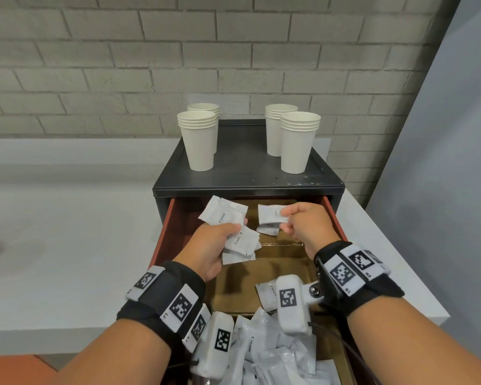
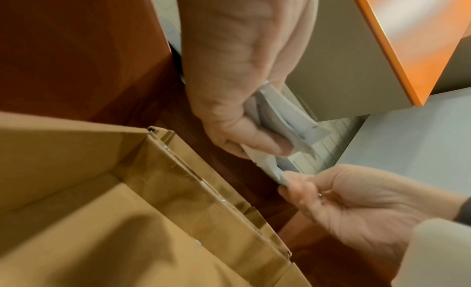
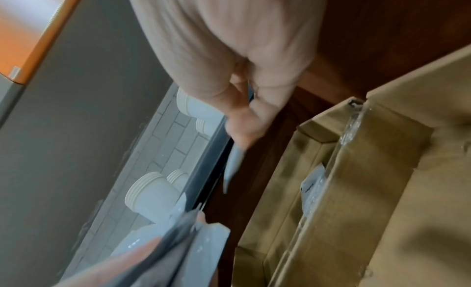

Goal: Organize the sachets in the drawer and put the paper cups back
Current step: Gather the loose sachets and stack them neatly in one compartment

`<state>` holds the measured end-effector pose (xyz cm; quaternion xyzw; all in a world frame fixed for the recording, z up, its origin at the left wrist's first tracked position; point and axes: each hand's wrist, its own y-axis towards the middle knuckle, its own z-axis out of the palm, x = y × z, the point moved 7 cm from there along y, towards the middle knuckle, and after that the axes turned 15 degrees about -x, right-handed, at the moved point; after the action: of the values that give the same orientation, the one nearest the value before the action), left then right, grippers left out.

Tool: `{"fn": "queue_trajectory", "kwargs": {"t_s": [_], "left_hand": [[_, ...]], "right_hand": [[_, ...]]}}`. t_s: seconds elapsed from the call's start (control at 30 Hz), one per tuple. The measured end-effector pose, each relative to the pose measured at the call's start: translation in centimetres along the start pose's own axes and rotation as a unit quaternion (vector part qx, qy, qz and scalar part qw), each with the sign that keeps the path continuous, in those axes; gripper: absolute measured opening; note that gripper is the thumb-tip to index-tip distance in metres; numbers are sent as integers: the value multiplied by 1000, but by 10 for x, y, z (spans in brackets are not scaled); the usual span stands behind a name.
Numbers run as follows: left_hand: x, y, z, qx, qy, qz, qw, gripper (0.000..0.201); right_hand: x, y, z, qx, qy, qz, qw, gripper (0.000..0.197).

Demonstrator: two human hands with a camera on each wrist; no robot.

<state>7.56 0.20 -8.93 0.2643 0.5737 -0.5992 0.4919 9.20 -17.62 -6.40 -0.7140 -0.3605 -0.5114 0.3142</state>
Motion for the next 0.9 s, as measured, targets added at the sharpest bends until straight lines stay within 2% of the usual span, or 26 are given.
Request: {"fn": "queue_trajectory", "kwargs": {"t_s": [0.07, 0.13, 0.23, 0.3, 0.37, 0.43, 0.5, 0.63, 0.7, 0.8, 0.9], "left_hand": [[1, 0, 1, 5, 11, -1, 1000, 24], [3, 2, 1, 11, 23, -8, 1000, 27], [9, 0, 7, 62, 66, -24, 996, 40], [13, -7, 13, 111, 115, -21, 987, 38], [15, -12, 17, 139, 136, -16, 981, 31], [15, -12, 18, 141, 146, -14, 979, 28], [13, -11, 17, 136, 158, -10, 978, 28], [10, -6, 13, 108, 166, 1, 980, 27], [8, -4, 11, 87, 156, 6, 984, 27], [5, -3, 8, 64, 140, 14, 988, 28], [4, -3, 7, 55, 137, 14, 989, 27]], "right_hand": [[0, -4, 7, 47, -11, 6, 999, 20], [6, -15, 16, 104, -15, -24, 994, 17], [18, -28, 30, 179, -55, -136, 973, 32], [23, -39, 39, 223, -65, -189, 954, 30], [23, -42, 43, 228, -56, -208, 950, 22], [25, -39, 40, 198, -43, -212, 956, 11], [25, -32, 34, 161, -22, -186, 969, 5], [16, -9, 12, 56, -18, -105, 993, 6], [7, 1, 5, 27, -29, -54, 998, 13], [-2, 4, 6, 31, -55, -7, 998, 30], [-6, -6, 16, 80, -24, 39, 996, 43]]}}
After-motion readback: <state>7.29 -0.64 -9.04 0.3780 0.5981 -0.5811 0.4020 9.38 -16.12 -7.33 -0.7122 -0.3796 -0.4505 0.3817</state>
